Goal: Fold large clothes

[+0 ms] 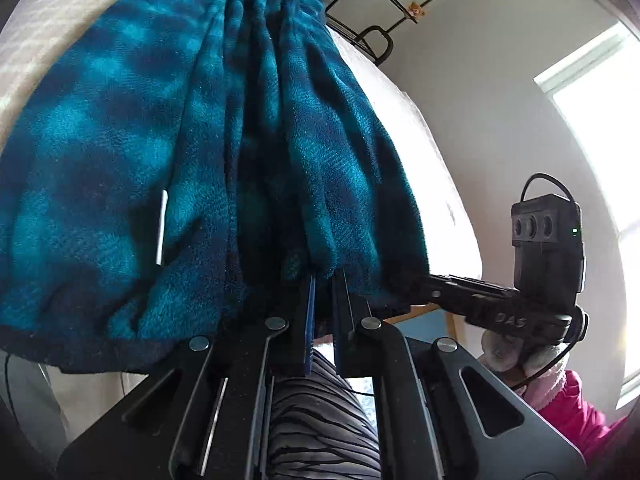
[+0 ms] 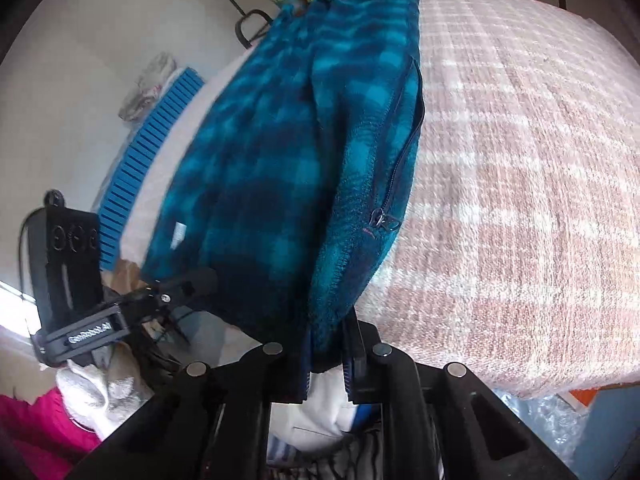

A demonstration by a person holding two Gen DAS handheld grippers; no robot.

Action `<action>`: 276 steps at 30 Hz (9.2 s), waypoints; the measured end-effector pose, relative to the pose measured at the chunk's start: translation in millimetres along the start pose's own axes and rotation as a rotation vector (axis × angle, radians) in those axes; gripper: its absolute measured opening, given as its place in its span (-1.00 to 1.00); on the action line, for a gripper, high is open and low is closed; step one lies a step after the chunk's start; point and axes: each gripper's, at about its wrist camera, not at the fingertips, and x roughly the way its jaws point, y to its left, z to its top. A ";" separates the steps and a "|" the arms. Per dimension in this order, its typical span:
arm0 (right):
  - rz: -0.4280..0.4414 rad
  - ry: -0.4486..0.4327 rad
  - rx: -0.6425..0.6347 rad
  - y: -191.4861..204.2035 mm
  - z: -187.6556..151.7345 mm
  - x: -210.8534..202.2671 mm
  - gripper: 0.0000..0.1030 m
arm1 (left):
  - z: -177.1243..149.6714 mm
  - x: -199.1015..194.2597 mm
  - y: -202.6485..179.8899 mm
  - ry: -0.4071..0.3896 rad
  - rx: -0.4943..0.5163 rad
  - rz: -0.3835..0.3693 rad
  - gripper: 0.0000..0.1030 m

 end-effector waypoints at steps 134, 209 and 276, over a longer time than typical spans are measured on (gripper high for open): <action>0.069 -0.230 0.071 -58.2 195.2 -16.8 0.15 | 250.8 -20.9 129.0 -0.095 0.077 0.092 0.18; -0.283 -0.653 -0.072 172.7 143.7 -193.8 0.15 | 271.9 -223.6 33.0 -0.424 0.276 0.109 -0.13; -0.144 -0.171 -0.187 -81.9 473.6 93.4 -0.36 | 506.7 128.0 202.6 -0.086 0.425 0.437 -0.08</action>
